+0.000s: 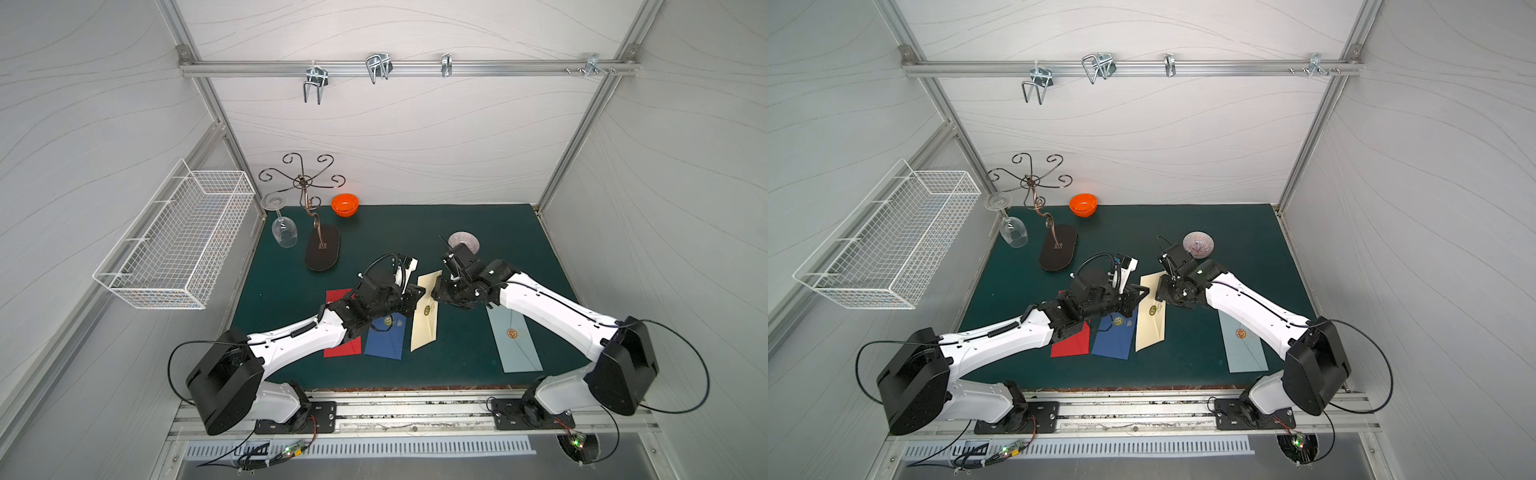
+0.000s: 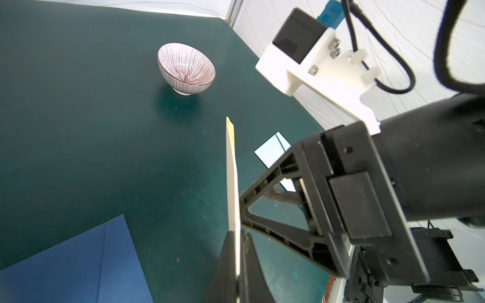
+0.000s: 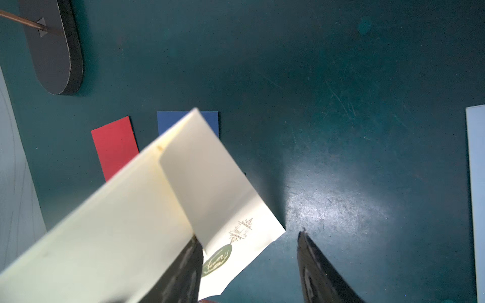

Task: Open the envelope
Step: Open the envelope flap on the envelope.

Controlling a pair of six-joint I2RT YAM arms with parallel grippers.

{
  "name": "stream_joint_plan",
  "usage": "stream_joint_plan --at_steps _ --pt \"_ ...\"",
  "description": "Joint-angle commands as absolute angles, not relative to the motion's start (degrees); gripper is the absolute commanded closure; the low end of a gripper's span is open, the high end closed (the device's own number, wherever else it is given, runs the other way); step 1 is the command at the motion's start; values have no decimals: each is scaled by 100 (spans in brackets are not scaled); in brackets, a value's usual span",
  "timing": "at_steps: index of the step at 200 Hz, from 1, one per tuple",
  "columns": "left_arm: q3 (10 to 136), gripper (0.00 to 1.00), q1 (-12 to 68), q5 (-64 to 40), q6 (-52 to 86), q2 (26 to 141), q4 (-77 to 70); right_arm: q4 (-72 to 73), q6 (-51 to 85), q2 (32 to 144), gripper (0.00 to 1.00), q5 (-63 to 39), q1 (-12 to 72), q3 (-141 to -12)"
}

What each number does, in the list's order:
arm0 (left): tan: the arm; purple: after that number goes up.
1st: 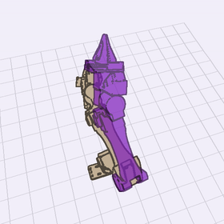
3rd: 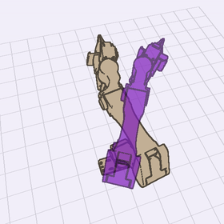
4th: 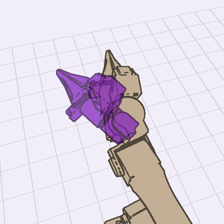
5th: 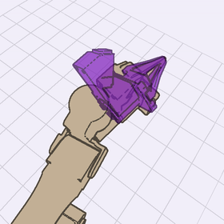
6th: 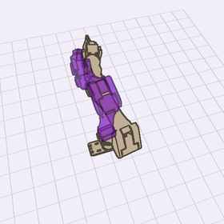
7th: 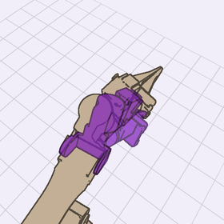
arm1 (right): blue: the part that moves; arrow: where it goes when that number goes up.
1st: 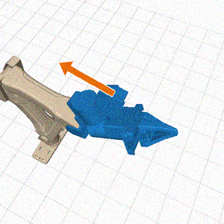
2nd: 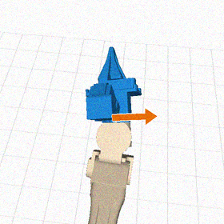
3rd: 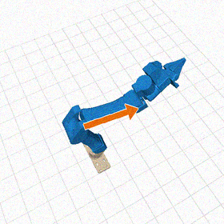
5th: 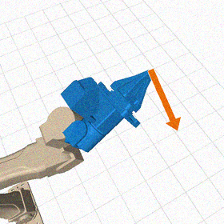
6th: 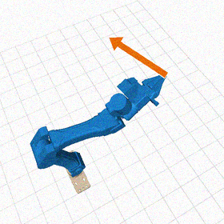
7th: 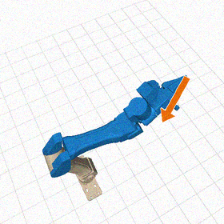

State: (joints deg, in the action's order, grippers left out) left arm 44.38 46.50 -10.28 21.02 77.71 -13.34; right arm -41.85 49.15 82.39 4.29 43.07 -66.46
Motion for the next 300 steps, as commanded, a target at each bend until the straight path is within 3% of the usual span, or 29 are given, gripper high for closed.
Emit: stream_joint_plan --at_steps 1,63,119,300 --pt "4490 100 4642 -1179 1953 7587 -1672 -4629 4948 8303 42 805 4323 -6727" --pt "4483 100 4645 -1081 1863 7550 -1591 -4881 4959 8207 42 978 4326 -6821" --pt "4490 100 4644 -1178 1861 7552 -1634 -4083 4787 7963 42 166 4420 -6648" --pt "4522 100 4644 -1336 1812 7541 -1661 -5097 4971 8201 42 1406 4446 -6921"
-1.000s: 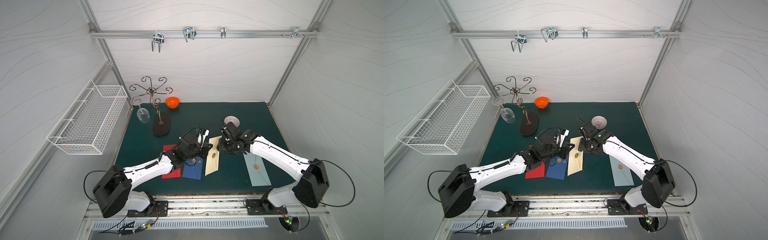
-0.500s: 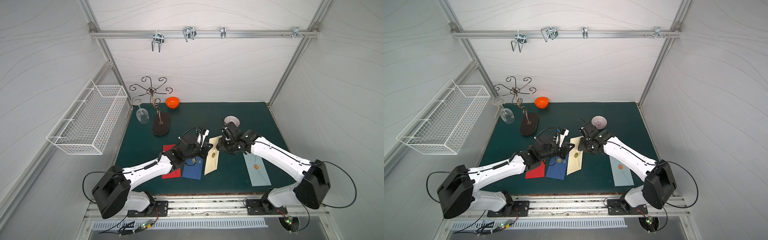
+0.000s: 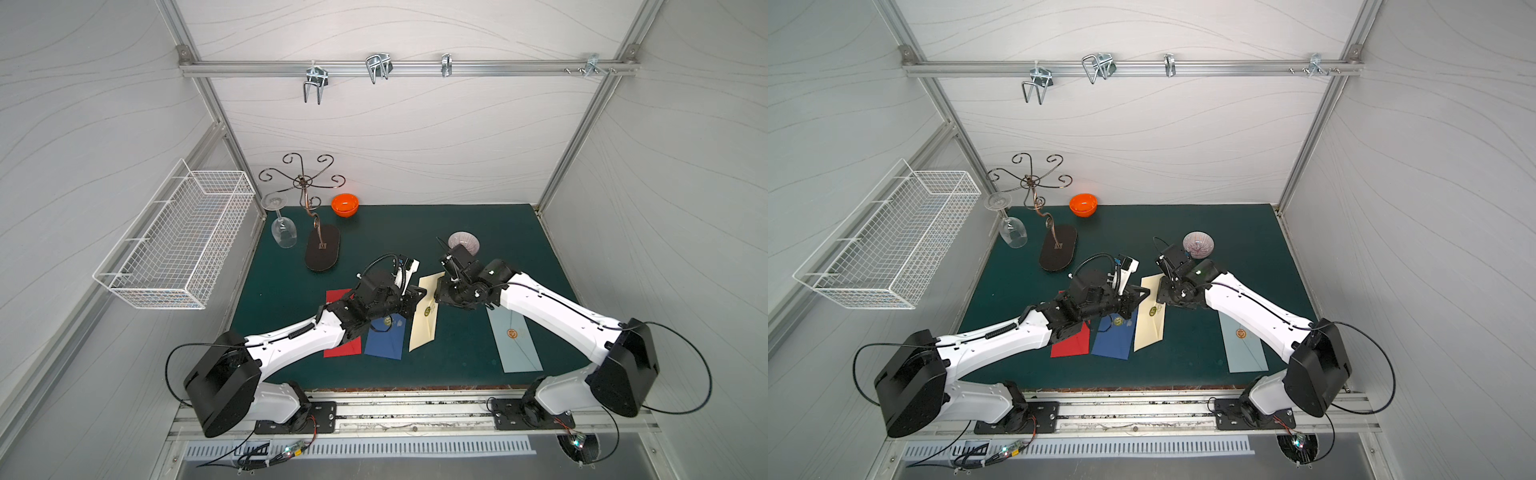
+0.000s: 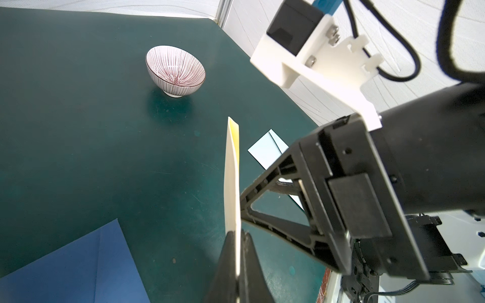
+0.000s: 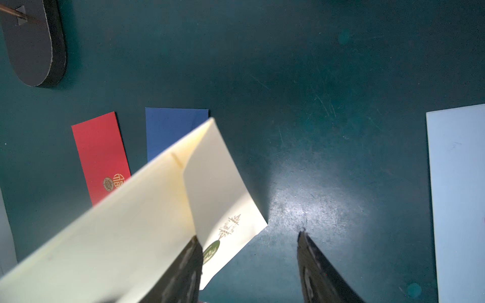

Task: Open the envelope
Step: Open the envelope flap on the envelope.

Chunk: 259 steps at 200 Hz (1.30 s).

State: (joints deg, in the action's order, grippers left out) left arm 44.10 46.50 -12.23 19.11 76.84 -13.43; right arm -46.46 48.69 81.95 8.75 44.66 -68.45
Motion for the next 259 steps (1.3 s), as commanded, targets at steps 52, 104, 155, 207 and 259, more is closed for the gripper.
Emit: stream_joint_plan --at_steps 52,104,155,207,259 --pt "4396 100 4647 -1361 1723 7443 -1768 -4637 4992 8110 42 880 4456 -6753" --pt "4346 100 4641 -1332 1668 7346 -1706 -4825 5029 8262 42 1020 4539 -6882" --pt "4315 100 4641 -1209 1691 7302 -1696 -5105 5027 8226 42 1401 4538 -6925" --pt "4266 100 4641 -1117 1793 7277 -1770 -4978 5014 8067 42 1300 4542 -6873" --pt "4289 100 4640 -1164 1795 7260 -1784 -4874 4975 8055 43 1099 4540 -6864"
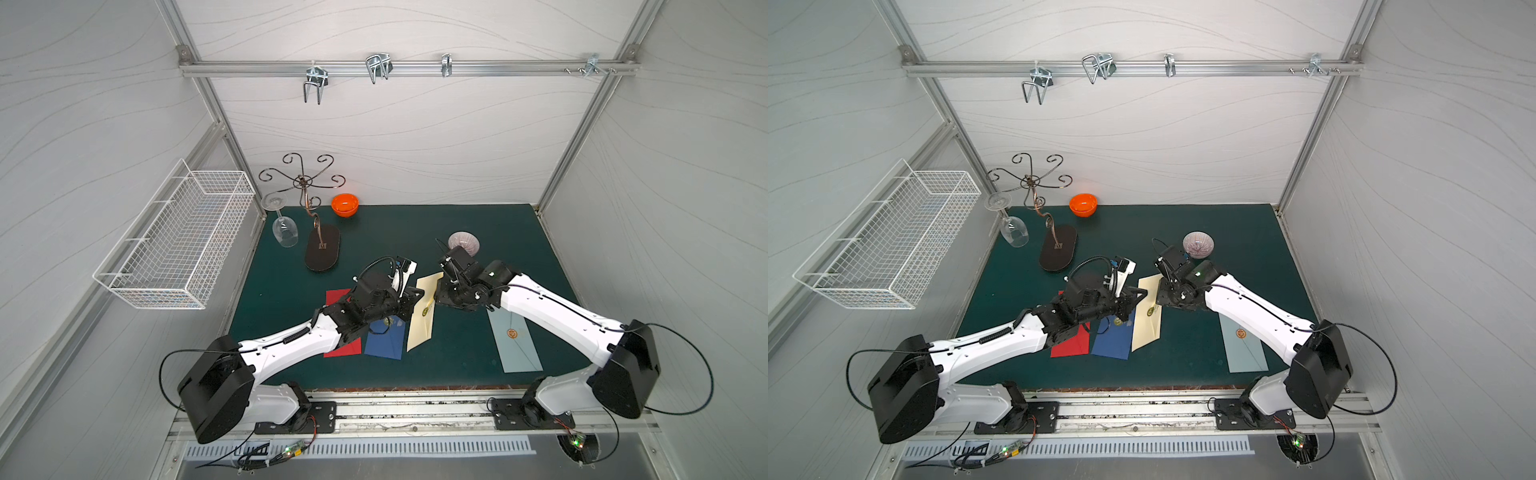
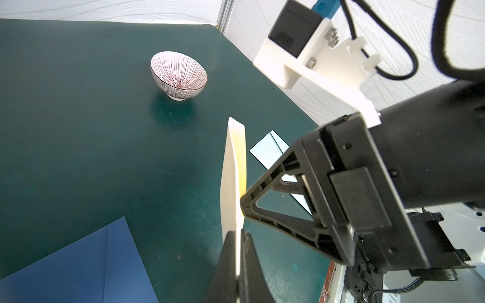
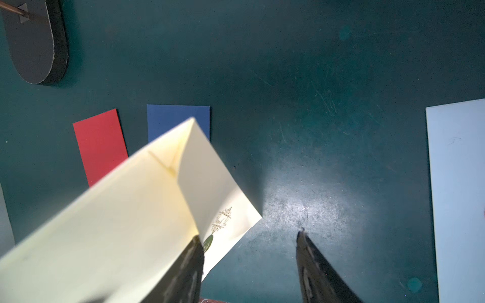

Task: Open the envelope
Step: Open the envelope flap on the envelope.

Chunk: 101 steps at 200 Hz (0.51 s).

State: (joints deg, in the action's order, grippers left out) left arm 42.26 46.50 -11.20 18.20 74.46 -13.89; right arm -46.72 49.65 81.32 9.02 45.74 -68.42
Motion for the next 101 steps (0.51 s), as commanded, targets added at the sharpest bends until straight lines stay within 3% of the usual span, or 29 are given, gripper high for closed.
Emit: stream_joint_plan --at_steps 1,101 --pt "4285 100 4641 -1167 1794 7264 -1788 -4876 4983 8053 43 1099 4537 -6864" --pt "4277 100 4645 -1204 1828 7261 -1816 -5047 5036 8037 43 1240 4542 -6860"
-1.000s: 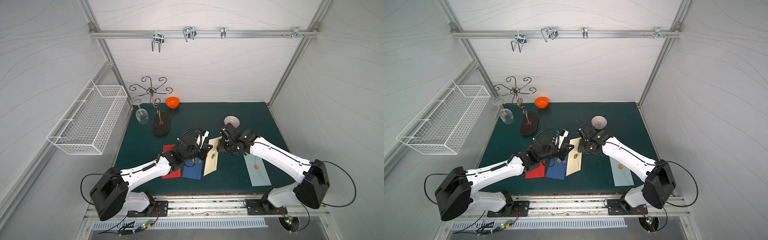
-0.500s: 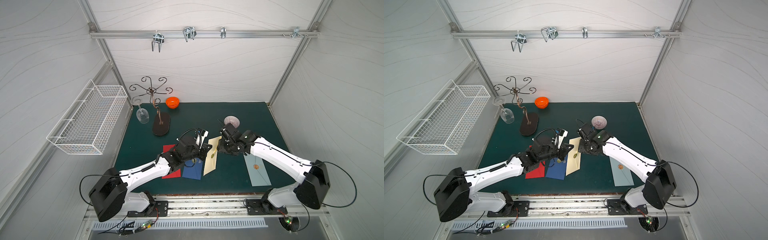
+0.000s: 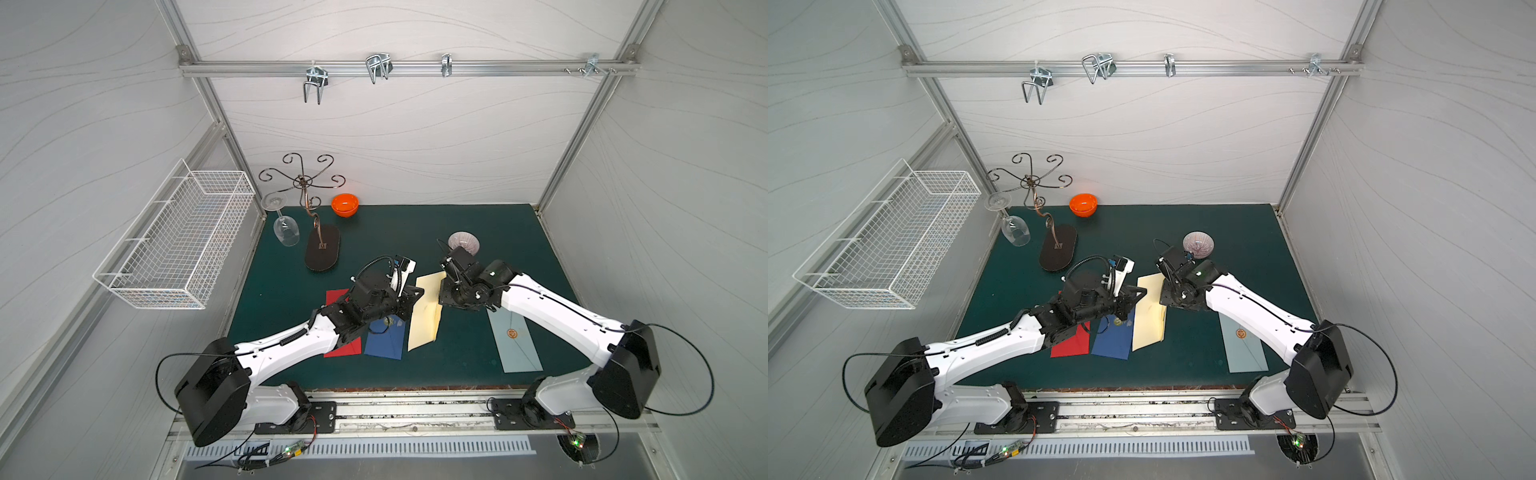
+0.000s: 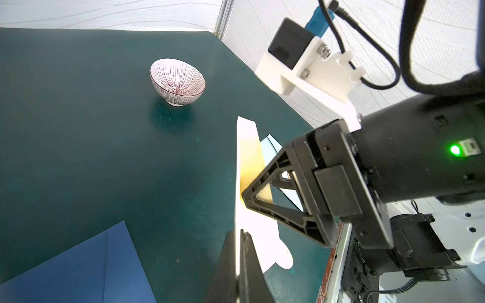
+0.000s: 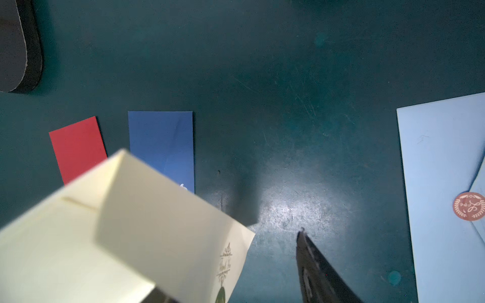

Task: Open the envelope
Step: Open the envelope flap on the envelope.

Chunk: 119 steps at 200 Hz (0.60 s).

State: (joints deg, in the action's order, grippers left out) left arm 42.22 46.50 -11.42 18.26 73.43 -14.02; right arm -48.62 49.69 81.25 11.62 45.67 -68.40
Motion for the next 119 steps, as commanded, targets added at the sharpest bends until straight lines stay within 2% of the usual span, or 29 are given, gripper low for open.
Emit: stream_joint_plan --at_steps 1,84,119 --pt "4274 100 4643 -1208 1828 7269 -1818 -5046 5036 8040 42 1244 4543 -6858" --pt "4210 100 4641 -1183 1829 7210 -1775 -5075 4816 7966 43 1668 4424 -6553" --pt "4184 100 4646 -1253 1810 7220 -1855 -4482 4419 7692 42 852 3832 -6037"
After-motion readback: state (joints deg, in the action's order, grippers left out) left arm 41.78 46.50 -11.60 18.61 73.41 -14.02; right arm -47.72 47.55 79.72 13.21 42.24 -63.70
